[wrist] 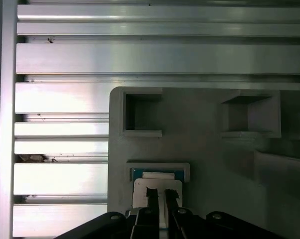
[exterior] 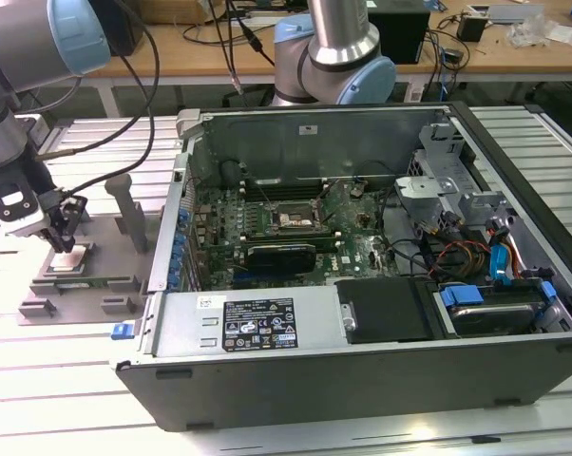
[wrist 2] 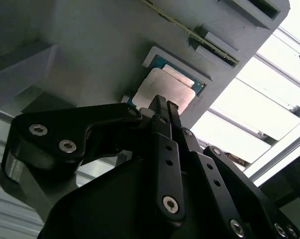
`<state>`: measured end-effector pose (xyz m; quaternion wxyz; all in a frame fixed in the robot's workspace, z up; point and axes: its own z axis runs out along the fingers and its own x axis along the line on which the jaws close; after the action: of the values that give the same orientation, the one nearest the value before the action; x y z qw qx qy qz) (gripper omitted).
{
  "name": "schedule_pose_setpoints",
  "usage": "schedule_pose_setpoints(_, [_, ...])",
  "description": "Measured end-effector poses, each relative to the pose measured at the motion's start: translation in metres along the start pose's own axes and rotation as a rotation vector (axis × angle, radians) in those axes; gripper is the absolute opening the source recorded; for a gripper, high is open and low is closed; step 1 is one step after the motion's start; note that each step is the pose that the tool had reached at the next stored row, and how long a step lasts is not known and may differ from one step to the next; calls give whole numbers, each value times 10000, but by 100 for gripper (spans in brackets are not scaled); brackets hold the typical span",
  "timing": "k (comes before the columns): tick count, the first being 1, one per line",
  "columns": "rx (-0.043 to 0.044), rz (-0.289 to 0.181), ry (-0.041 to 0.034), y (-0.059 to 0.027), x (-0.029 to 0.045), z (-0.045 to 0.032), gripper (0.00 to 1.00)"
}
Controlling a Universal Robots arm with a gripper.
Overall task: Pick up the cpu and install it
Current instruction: 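Pick up the cpu and move it towards the insertion slot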
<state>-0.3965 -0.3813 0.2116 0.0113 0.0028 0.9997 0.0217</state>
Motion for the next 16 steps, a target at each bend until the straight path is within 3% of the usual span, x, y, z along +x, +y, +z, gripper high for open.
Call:
schedule_pose_setpoints(2, [0,-1,0,0,0,0,29])
schedule_pose_setpoints(3, [0,-1,0,0,0,0,42])
schedule_pose_setpoints(6, [1,-1,1,0,0,0,60])
schedule_pose_setpoints(8, [1,-1,0,0,0,0,60])
schedule_pose_setpoints(9, [-1,-1,-2,0,0,5,66])
schedule_pose_setpoints(16, [20,-39,51,-5,8,113,66])
